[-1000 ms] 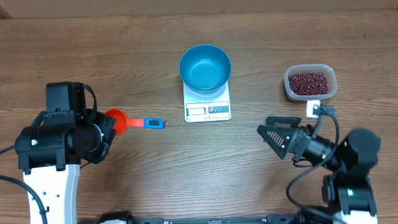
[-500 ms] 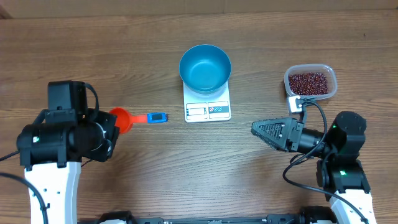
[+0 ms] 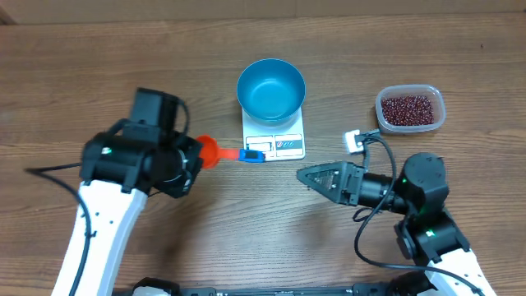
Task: Scoop item into bowl and weigh 150g on scale
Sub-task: 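Swing the right gripper toward the scoop's blue handle near the left gripper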
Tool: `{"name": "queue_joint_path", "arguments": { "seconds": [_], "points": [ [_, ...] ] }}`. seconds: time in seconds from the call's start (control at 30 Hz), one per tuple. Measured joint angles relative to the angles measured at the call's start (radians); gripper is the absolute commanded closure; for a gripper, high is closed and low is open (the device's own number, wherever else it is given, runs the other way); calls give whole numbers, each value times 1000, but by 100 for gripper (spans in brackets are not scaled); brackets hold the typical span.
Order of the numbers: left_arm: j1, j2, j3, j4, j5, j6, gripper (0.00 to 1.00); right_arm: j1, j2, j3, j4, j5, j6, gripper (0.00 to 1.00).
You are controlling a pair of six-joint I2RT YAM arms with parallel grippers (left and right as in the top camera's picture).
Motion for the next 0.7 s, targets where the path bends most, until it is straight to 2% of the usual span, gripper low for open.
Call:
{"name": "queue_joint_path", "arguments": {
  "seconds": [0.3, 0.63, 0.7],
  "points": [
    [-151, 42, 0, 79, -22, -106, 96, 97, 95, 0, 2, 153, 35, 0],
    [-232, 91, 0, 83, -23, -186, 96, 97, 192, 0, 90, 164, 43, 0],
    [-236, 101, 0, 85, -23, -197, 96, 97, 191, 0, 102, 161, 43, 2]
  ]
}}
